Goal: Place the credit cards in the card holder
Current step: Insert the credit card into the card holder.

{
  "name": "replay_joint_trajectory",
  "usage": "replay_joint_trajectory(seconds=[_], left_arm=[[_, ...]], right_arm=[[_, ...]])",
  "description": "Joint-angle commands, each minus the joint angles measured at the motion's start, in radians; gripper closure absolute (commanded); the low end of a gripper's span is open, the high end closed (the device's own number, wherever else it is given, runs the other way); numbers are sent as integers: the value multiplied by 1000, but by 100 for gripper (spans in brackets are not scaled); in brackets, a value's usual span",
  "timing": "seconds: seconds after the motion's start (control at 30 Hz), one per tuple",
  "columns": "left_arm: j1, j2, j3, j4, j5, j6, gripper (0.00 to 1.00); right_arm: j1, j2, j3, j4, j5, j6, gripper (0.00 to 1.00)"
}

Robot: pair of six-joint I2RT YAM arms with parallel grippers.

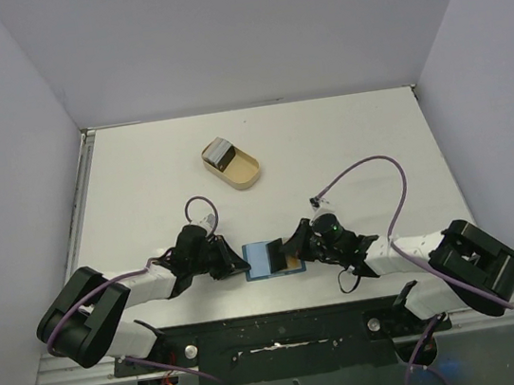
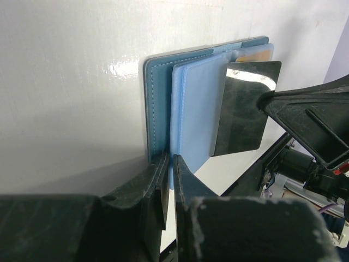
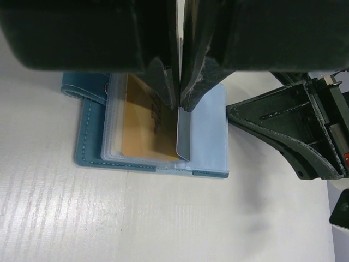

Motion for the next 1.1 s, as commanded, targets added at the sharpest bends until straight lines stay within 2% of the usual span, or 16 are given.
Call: replay_joint_trajectory(seconds=[0.0,0.4,0.63,1.07], left_arm=[[-10,-1,17,-9,-25,23,92],[-17,-21,16,-13,-30,16,92],[-21,-26,12,3,-22,3,92],[-58,-30,-33,81,-31,-67,92]], right_arm=[[-5,19,-3,16,-8,-5,95],[-4,62,40,-56,-4,-10,89],[16,82,77,-91,13,6,89],[55,92,85,-84,82,60,96]])
